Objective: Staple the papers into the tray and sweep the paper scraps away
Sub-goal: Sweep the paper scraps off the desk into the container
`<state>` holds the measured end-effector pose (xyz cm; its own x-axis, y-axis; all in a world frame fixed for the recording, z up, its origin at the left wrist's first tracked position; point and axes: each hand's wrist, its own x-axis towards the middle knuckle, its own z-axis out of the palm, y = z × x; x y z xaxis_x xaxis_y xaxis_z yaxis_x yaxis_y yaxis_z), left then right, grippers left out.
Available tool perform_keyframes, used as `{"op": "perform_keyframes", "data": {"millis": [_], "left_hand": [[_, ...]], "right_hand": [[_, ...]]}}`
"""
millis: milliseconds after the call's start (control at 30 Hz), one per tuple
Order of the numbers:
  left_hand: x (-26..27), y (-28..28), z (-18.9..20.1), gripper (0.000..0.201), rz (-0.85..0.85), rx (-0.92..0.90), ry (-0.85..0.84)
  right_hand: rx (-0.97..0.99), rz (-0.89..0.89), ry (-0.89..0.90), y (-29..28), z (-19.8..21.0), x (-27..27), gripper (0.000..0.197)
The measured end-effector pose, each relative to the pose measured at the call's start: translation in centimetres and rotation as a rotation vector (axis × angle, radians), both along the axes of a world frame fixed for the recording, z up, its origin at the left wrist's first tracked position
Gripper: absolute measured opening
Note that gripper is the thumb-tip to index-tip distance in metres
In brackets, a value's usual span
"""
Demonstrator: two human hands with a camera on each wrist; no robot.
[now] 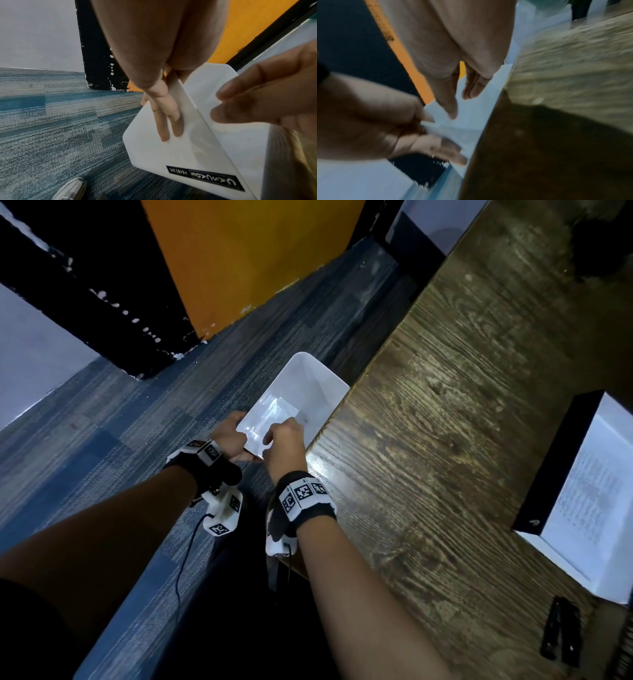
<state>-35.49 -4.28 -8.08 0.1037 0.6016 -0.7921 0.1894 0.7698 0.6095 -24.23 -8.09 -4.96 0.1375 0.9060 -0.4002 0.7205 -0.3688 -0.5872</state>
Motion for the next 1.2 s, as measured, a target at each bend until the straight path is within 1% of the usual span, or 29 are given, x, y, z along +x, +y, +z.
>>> {"op": "perform_keyframes", "data": {"millis": [67,133,167,233,267,300,333,400,467,567,633,700,767,867,933,1000,1067,1100,1133,1167,1200], "left_hand": [[0.1,0.1,0.4,0.053,0.032,-0.025,-0.029],[0.2,0.0,0.4,0.055,0.051,-0.043,-0.024],[0.2,0.0,0.5,0.056,0.055,-0.058,-0.021],[0.1,0.0,0.7,0.054,0.049,-0.073,-0.042],[0.0,0.0,0.7,0.052,0.038,-0.07,-0.056],[-0.1,0.2,0.8,0.051,0.029,-0.064,-0.062],[-0.1,0.3,0.7,0.051,0.027,-0.058,-0.059],[0.0,0.5,0.5,0.051,0.04,-0.053,-0.041],[0.4,0.6,0.3,0.051,0.048,-0.055,-0.034],[0.8,0.8,0.6,0.049,0.036,-0.059,-0.054],[0.9,0.9,0.9,0.046,0.036,-0.059,-0.062],[0.9,0.9,0.9,0.041,0.022,-0.057,-0.061],[0.9,0.9,0.8,0.044,-0.004,-0.055,-0.058],[1.0,0.8,0.7,0.052,-0.017,-0.043,-0.06],[1.0,0.8,1.0,0.049,-0.011,-0.037,-0.072],[1.1,0.8,1.1,0.046,-0.011,-0.039,-0.074],[1.1,0.8,1.3,0.045,-0.014,-0.032,-0.062],[1.1,0.8,1.4,0.047,-0.031,-0.017,-0.034],[1.1,0.8,1.5,0.052,-0.05,-0.004,0.004],[1.1,0.7,1.6,0.056,-0.059,0.009,0.025],[1.0,0.7,1.6,0.057,-0.053,0.016,0.027]], "right_hand": [[0.029,-0.023,0.062,-0.6,0.5,1.2,0.025],[0.113,-0.124,0.088,-1.7,1.5,3.9,0.029],[0.176,-0.188,0.042,-2.3,1.9,6.0,0.033],[0.239,-0.321,-0.145,-3.5,2.3,11.5,0.04],[0.198,-0.396,-0.25,-4.1,2.4,14.6,0.045],[0.115,-0.484,-0.331,-4.8,2.4,17.8,0.051],[0.015,-0.577,-0.381,-5.7,2.4,20.7,0.056],[-0.131,-0.708,-0.405,-7.7,2.0,25.3,0.063],[-0.17,-0.716,-0.406,-9.5,1.5,27.7,0.065],[-0.147,-0.621,-0.396,-9.6,0.8,28.8,0.065],[-0.165,-0.599,-0.37,-7.9,0.4,28.2,0.064],[-0.188,-0.55,-0.367,-5.8,0.1,25.8,0.063],[-0.14,-0.415,-0.342,-4.1,0.1,21.4,0.066],[-0.043,-0.205,-0.224,-2.8,0.6,13.3,0.069],[-0.026,-0.105,-0.164,-2.3,0.7,8.6,0.066],[-0.007,0.011,-0.141,-2.0,0.2,5.2,0.064],[-0.03,0.196,-0.14,-1.7,-0.4,2.7,0.057],[-0.064,0.275,-0.139,-1.6,-0.6,1.7,0.048],[-0.104,0.299,-0.132,-1.4,-0.5,0.9,0.036],[-0.137,0.278,-0.123,-1.3,-0.3,0.4,0.029],[-0.15,0.244,-0.118,-1.2,-0.4,0.2,0.028]]}}
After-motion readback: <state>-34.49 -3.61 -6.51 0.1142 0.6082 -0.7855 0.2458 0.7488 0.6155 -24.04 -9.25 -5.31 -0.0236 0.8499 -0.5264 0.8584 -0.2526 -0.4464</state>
